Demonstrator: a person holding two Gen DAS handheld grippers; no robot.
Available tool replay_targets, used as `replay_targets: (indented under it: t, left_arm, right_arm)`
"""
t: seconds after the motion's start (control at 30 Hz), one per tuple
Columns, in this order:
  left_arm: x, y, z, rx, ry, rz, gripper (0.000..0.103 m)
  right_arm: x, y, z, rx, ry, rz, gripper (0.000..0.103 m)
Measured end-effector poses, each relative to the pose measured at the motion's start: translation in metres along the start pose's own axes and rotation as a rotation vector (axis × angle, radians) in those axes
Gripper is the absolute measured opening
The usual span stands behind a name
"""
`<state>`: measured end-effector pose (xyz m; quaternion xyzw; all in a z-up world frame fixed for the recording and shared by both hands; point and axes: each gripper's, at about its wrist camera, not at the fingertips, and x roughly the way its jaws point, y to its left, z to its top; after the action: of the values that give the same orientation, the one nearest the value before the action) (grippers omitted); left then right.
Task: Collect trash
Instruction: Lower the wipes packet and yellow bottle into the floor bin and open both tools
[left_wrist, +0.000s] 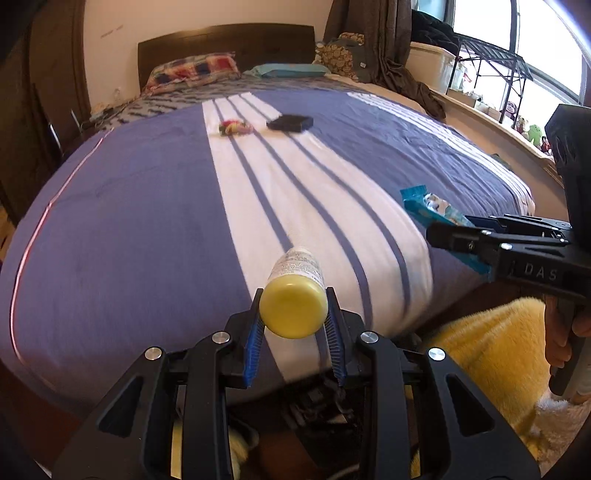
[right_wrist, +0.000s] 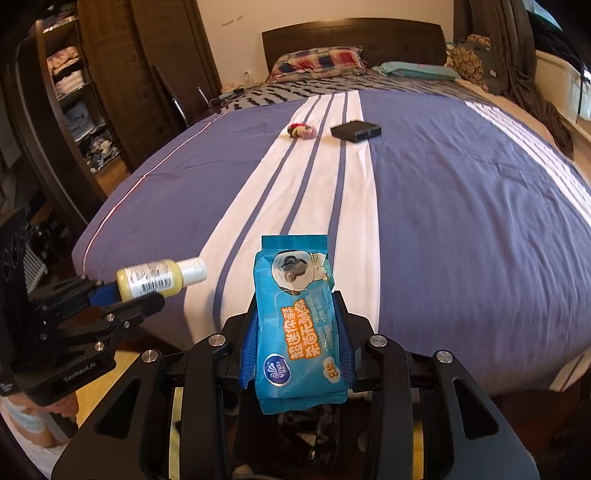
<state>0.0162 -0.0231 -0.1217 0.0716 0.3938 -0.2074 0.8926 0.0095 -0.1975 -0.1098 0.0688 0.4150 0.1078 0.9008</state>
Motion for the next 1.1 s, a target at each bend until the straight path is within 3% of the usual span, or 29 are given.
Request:
replay_targets:
  t: [0.2,0.43,0.8,1.1]
  left_arm:
    - [-0.007,-0.016,-0.044,-0.022,0.050,-0.042,0.029]
    - [0.018,-0.035,-0.086,-0.018,0.164,-0.093,0.029]
    - [0.096,-0.035,-0.137,-0.049,0.394,-0.106,0.029]
    - [0.121,-0.022,-0.151,-0.102,0.468,-0.134,0.029]
  right_arm:
    - [0.005,0.002,-0.050,0.021,0.090,0.015,0.037]
    - [0.036,0.002,-0.095,0.049,0.220,0.021,0.037]
    - [0.094,-0.010,-0.135,0.105,0.404,-0.003,0.037]
    - [0.123,-0.015,-0.147,0.141,0.467,-0.028,0.037]
